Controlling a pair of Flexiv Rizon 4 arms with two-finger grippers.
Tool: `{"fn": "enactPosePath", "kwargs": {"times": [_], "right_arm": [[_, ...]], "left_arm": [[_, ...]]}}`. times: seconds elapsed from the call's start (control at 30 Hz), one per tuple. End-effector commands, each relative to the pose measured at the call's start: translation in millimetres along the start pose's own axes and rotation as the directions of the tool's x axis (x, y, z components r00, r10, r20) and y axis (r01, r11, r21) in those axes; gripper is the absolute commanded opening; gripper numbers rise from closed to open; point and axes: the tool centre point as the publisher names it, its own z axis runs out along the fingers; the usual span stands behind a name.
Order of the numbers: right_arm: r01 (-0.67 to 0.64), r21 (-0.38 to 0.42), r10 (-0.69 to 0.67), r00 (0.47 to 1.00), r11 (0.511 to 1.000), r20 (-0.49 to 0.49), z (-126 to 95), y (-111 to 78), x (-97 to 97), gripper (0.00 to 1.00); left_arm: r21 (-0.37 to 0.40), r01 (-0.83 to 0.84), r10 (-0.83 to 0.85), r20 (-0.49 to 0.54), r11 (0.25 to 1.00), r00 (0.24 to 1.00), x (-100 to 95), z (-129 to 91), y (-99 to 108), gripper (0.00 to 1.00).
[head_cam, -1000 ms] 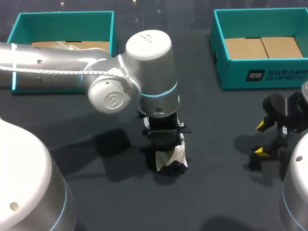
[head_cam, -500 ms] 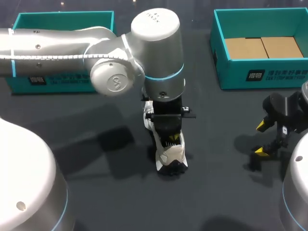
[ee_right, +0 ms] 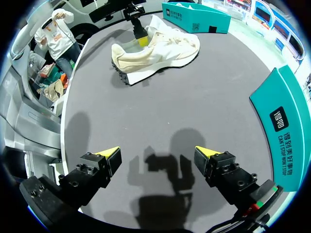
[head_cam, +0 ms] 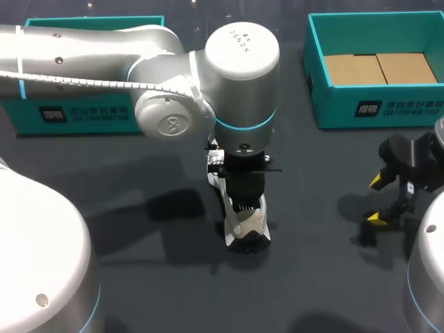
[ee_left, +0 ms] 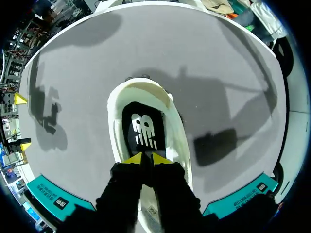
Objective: Take the shoe out of the shoebox, open the shoe tongue, remove and reinsert the insole, then place the shoe into the shoebox
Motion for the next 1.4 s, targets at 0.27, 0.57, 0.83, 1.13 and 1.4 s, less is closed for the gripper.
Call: {"fn": "enactPosePath", "kwargs": {"times": [0.27,0.57,0.83,1.13,1.4], "right_arm": [[-0.001,0.003,0.001,1.000,1.000,0.003,0,0.1,1.0,1.00],[-0.001,0.003,0.001,1.000,1.000,0.003,0,0.1,1.0,1.00],[-0.001,0.003,0.001,1.000,1.000,0.003,0,0.1,1.0,1.00],[-0.001,0.003,0.001,1.000,1.000,0.003,0,0.1,1.0,1.00],[-0.001,0.003,0.001,1.000,1.000,0.003,0,0.1,1.0,1.00]], "left_arm": [[0.005,0.013,-0.013,-0.058,1.000,0.998,1.1,4,3,0.75],[0.007,0.031,-0.031,-0.067,0.999,0.997,5.8,3,-2,0.96],[0.055,0.068,-0.065,-0.060,0.996,0.996,7.2,1,15,0.86],[0.090,0.140,-0.134,-0.068,0.986,0.989,7.2,1,24,0.83],[0.098,0.199,-0.191,-0.082,0.975,0.978,9.7,0,24,0.67]]}}
